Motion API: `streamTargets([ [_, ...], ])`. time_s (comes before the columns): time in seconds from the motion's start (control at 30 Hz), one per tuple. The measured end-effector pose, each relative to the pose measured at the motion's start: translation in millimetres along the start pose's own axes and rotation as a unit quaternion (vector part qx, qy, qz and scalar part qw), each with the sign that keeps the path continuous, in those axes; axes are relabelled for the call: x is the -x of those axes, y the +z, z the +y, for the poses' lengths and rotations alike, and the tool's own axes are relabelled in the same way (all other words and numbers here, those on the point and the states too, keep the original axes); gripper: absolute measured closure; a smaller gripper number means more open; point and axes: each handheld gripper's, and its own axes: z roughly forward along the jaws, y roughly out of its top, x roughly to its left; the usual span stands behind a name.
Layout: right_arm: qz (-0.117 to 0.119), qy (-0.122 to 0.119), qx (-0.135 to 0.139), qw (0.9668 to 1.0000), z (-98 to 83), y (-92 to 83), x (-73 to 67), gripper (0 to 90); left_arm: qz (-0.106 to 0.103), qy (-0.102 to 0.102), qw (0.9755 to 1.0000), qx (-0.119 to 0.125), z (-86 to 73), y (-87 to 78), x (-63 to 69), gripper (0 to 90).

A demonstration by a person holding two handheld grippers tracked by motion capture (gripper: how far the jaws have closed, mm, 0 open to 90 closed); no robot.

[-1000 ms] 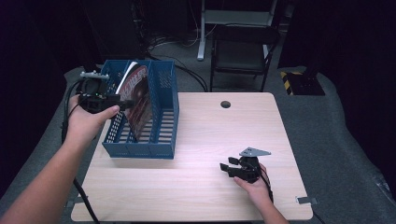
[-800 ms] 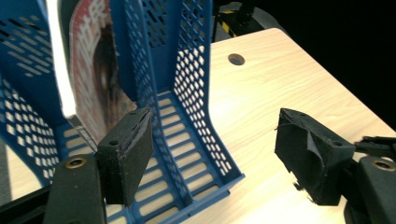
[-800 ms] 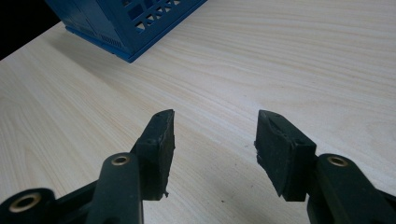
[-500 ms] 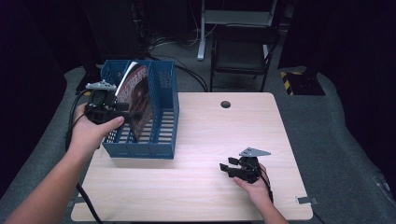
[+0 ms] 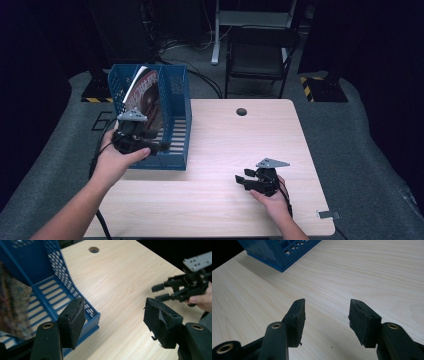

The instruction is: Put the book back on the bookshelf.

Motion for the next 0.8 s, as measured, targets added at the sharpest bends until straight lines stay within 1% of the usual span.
streamTargets([
  [0.03,0.000,0.001,0.000,1.0000,0.0,0.0,0.0,46.9,-0.002,0.005,1.0000,0.000,-2.2,1.9,1.6,34.2],
  [0.17,0.001,0.000,0.001,1.0000,0.1,-0.1,0.1,46.9,-0.030,-0.003,0.9995,0.012,-15.0,15.5,12.3,34.5],
  [0.23,-0.001,-0.002,0.000,1.0000,0.1,0.0,0.4,46.9,-0.039,-0.001,0.9992,0.007,-20.6,21.9,15.1,35.0],
  [0.27,-0.001,-0.001,0.001,1.0000,-0.1,0.2,0.3,46.9,-0.039,0.002,0.9992,0.006,-23.2,25.3,15.3,35.2],
  [0.3,-0.001,0.001,0.000,1.0000,-0.2,0.2,0.0,46.8,-0.040,-0.001,0.9992,0.003,-26.0,28.2,16.3,35.3],
  [0.33,0.000,0.005,-0.002,1.0000,-0.3,0.3,-0.8,46.8,-0.036,0.001,0.9993,0.005,-28.7,31.0,17.1,35.6],
  [0.37,-0.002,0.002,-0.002,1.0000,-0.2,0.4,-0.6,46.8,-0.039,-0.001,0.9992,0.004,-30.6,32.5,18.1,35.7],
  [0.4,-0.002,0.002,-0.002,1.0000,-0.2,0.4,-0.8,46.8,-0.041,0.008,0.9991,0.004,-33.7,35.1,18.5,35.7],
  [0.47,-0.002,0.002,-0.002,1.0000,-0.2,0.6,-0.6,46.8,-0.044,0.011,0.9990,0.005,-38.8,39.3,21.3,36.2],
  [0.53,-0.002,0.001,-0.002,1.0000,-0.2,0.8,-0.1,46.8,-0.044,0.026,0.9987,0.000,-46.0,45.2,24.5,36.8],
  [0.63,-0.002,0.001,-0.003,1.0000,-0.2,0.7,0.1,46.8,-0.050,0.028,0.9983,-0.008,-56.1,52.9,28.2,37.2],
  [0.67,-0.002,0.001,-0.002,1.0000,-0.2,0.6,0.0,46.7,-0.053,0.024,0.9983,-0.006,-59.6,55.8,29.3,37.2],
  [0.73,-0.002,0.001,-0.003,1.0000,-0.2,0.4,-0.1,46.7,-0.059,0.024,0.9979,-0.007,-66.3,60.9,31.1,37.5],
  [0.8,-0.002,0.001,-0.003,1.0000,-0.3,0.4,-0.3,46.7,-0.059,0.026,0.9979,-0.004,-71.5,65.0,33.7,38.2],
])
